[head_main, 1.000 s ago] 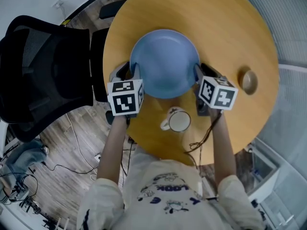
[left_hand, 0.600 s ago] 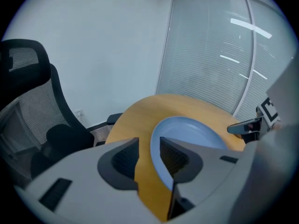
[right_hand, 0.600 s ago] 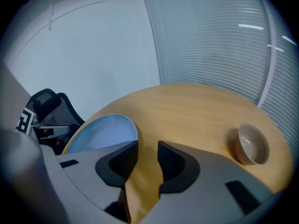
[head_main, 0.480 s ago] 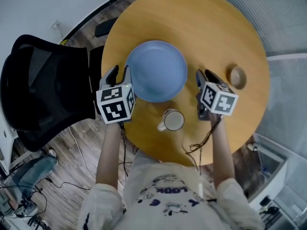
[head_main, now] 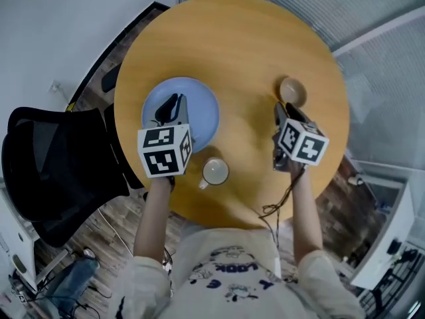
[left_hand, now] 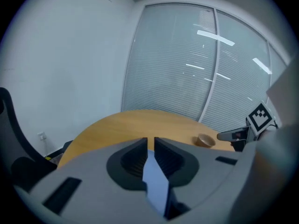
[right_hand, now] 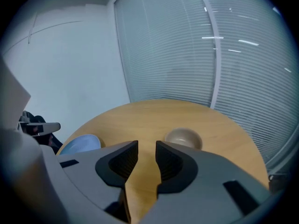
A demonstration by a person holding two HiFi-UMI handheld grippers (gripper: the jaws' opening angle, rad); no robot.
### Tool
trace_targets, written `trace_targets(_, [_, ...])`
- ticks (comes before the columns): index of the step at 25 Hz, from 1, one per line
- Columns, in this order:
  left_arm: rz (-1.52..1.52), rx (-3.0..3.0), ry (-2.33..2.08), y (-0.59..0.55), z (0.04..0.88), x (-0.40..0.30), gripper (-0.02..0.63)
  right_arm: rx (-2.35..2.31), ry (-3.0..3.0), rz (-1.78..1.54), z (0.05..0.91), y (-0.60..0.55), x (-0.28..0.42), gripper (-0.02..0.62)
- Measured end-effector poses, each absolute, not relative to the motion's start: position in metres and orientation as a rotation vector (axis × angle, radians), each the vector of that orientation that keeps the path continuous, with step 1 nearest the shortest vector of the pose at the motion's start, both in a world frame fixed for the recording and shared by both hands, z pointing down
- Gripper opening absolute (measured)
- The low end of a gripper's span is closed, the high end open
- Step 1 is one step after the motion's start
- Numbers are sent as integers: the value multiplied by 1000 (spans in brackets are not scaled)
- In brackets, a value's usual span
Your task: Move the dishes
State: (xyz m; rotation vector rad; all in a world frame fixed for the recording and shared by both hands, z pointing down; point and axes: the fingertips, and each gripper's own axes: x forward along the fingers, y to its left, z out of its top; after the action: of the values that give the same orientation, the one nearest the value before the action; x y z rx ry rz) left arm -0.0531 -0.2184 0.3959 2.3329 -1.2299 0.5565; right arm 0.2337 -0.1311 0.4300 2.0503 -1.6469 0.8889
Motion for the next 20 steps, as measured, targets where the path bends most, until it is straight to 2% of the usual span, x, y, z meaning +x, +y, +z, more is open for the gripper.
trace_targets(8, [643,2455,-1077,-207,388,40,10,2184,-1546,941,433,-107,318,112])
trace_targets(20, [790,2427,-1015,-202,424,100,9,2162,-1497,1045,481,-113,380,112])
